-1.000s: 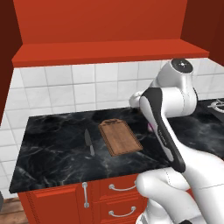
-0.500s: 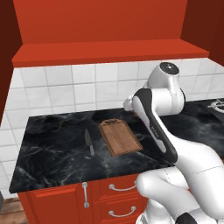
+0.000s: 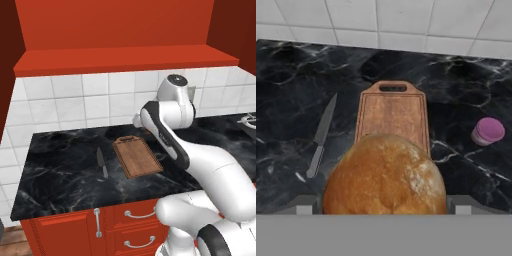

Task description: Pick the bread, place it on the cutting board, pick the jam, place it on the counter, and close the cabinet.

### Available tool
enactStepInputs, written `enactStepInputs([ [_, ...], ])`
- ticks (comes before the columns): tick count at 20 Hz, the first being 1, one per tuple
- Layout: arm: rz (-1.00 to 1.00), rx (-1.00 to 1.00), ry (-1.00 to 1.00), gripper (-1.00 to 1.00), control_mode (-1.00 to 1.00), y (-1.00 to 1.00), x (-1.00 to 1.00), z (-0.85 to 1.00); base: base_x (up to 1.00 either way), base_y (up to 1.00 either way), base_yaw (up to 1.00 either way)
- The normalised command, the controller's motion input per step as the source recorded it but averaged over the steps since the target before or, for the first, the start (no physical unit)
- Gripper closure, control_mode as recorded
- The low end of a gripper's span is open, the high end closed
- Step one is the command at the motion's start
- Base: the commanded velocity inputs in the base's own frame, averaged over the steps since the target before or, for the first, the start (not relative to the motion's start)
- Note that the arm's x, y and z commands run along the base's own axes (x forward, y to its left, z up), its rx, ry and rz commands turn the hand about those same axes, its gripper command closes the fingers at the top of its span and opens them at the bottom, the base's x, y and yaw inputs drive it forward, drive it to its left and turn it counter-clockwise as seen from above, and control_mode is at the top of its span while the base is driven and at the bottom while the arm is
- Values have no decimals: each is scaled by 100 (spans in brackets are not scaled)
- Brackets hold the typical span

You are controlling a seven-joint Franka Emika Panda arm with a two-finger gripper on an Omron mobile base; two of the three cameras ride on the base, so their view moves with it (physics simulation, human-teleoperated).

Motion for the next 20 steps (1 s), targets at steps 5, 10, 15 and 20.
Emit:
enactStepInputs([
  [5,0,0,8,100,-100,3,26,-32,0,0,0],
  [10,0,0,8,100,-100,0,20,-40,0,0,0],
  [15,0,0,3,100,-100,1,23,-43,0,0,0],
  [20,0,0,1,100,-100,5,29,-38,0,0,0],
])
